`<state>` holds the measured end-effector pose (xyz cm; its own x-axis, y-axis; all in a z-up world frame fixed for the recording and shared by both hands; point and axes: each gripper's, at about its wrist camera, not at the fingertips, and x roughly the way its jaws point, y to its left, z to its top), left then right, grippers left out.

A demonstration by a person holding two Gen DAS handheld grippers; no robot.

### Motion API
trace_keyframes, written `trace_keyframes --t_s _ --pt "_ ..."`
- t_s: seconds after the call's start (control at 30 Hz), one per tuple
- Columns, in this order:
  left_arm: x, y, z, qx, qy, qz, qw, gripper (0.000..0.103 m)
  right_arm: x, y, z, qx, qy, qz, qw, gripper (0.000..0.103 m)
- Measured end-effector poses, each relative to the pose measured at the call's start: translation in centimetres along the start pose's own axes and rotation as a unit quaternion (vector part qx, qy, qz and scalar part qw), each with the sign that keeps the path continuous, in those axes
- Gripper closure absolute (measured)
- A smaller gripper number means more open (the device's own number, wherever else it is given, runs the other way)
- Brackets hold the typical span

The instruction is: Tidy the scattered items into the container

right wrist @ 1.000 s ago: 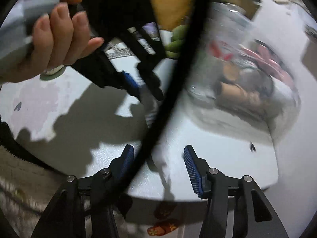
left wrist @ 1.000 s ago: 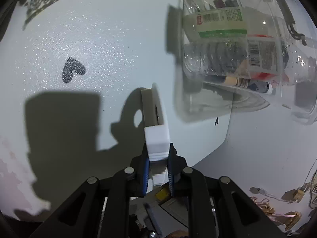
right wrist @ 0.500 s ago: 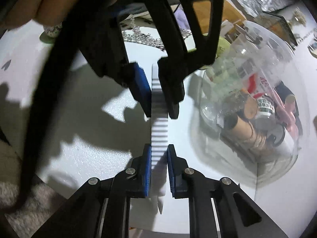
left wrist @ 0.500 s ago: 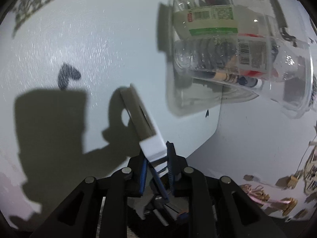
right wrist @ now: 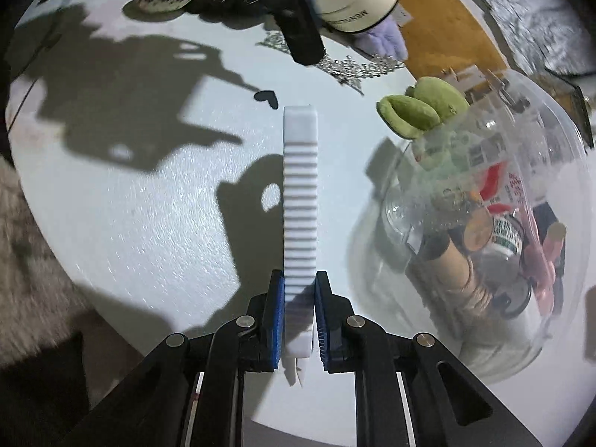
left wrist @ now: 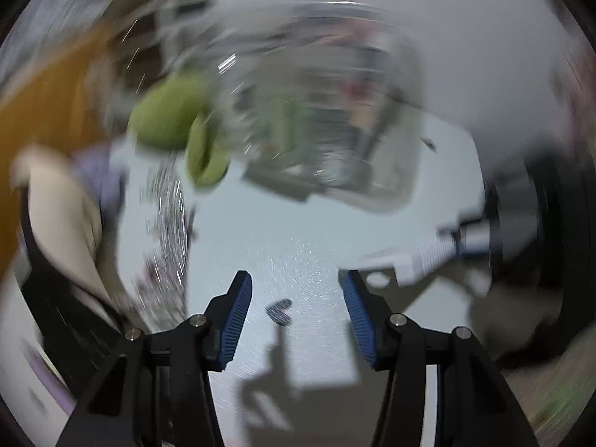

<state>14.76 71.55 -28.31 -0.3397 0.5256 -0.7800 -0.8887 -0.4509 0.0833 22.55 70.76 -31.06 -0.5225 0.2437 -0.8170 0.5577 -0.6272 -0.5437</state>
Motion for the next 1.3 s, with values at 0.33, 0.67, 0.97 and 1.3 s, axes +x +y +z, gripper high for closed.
trace_keyframes --t_s 0.33,0.67,0.97,1.3 --pt "3.3 -8.2 -2.1 0.316 -0.068 0.078 0.943 0.052 -0.2 -0.8 0.0 -0.043 -0.008 -0.016 0.999 0.087" --pt "5.5 -9.6 0.9 0.349 -0.065 0.051 0.9335 0.091 -0.8 -1.7 -0.1 -0.094 -0.004 -0.012 0.996 0.087" --pt "-3.0 -10.6 7.3 0.345 -0.147 0.045 0.9261 0.093 -10.3 -6.6 -0.3 -0.166 -0.024 -0.056 0.984 0.087" --pt "-5.2 -9.4 18.5 0.238 -0.21 0.064 0.9463 0.093 -15.8 -19.1 -0.3 -0.27 -0.028 -0.137 0.953 0.087"
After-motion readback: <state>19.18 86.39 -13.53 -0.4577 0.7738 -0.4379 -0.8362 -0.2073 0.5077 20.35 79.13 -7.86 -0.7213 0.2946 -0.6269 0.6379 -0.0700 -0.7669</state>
